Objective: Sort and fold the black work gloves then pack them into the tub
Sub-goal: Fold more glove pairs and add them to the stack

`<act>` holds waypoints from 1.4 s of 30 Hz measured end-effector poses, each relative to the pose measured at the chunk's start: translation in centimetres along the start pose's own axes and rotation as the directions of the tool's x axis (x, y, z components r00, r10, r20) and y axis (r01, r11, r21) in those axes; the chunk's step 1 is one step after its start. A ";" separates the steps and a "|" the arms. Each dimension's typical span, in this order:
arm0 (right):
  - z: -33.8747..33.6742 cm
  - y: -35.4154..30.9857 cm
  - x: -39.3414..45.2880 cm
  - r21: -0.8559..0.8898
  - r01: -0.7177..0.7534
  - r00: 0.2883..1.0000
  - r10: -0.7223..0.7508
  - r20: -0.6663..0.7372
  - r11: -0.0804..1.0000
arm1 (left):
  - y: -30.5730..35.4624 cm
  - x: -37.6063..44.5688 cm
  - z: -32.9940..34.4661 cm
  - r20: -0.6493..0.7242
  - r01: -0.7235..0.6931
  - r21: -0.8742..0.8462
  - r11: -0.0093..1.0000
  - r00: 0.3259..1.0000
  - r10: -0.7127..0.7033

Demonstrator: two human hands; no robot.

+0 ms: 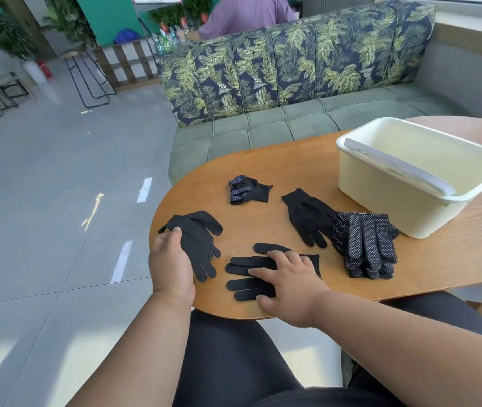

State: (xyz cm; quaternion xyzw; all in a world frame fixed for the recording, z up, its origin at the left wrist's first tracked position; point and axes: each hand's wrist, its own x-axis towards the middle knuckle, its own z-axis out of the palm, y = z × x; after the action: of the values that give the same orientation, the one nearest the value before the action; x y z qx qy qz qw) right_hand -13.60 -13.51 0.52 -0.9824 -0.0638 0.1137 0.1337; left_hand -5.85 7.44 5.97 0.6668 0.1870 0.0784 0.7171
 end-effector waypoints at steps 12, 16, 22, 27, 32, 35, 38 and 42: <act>-0.7 -0.7 0.7 0.053 -0.031 1.000 0.031 -0.001 0.998 | -0.1 -0.4 0.4 -0.008 -0.015 0.057 0.998 1.000 0.016; -0.4 -0.7 0.9 0.086 -0.017 1.000 0.016 0.013 0.996 | 0.0 -0.5 0.3 -0.017 -0.022 0.076 0.997 1.000 0.023; -0.2 -0.5 1.0 0.067 -0.033 0.999 0.033 0.001 0.997 | -0.4 -0.5 0.5 -0.023 -0.010 0.101 0.995 1.000 0.013; -0.3 0.1 0.3 0.142 -0.055 0.991 0.071 -0.110 0.988 | 0.5 -1.1 0.8 -0.093 -0.111 0.156 0.981 0.988 0.127; -0.5 1.5 -0.5 0.332 -0.080 0.930 0.191 -0.315 0.940 | 0.9 -3.6 2.6 0.119 -0.331 0.348 0.877 0.944 0.309; -0.9 2.0 -1.2 0.684 -0.069 0.912 0.325 -0.252 0.726 | -1.2 -6.2 4.3 0.334 -0.382 0.458 0.802 0.911 0.243; -1.1 2.1 -1.7 0.886 -0.143 0.871 0.481 -0.098 0.441 | -4.3 -8.2 5.4 0.547 -0.474 0.562 0.678 0.828 0.125; -1.4 2.8 -2.0 0.923 -0.254 0.826 0.561 0.051 0.289 | -6.3 -8.8 5.0 0.638 -0.556 0.569 0.606 0.763 0.102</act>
State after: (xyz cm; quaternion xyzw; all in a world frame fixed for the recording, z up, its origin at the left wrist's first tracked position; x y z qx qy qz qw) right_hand -14.92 -16.91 1.50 -0.7370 0.2832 0.0182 0.6135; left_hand -12.90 -0.94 1.38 0.9117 -0.1428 -0.0589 0.3807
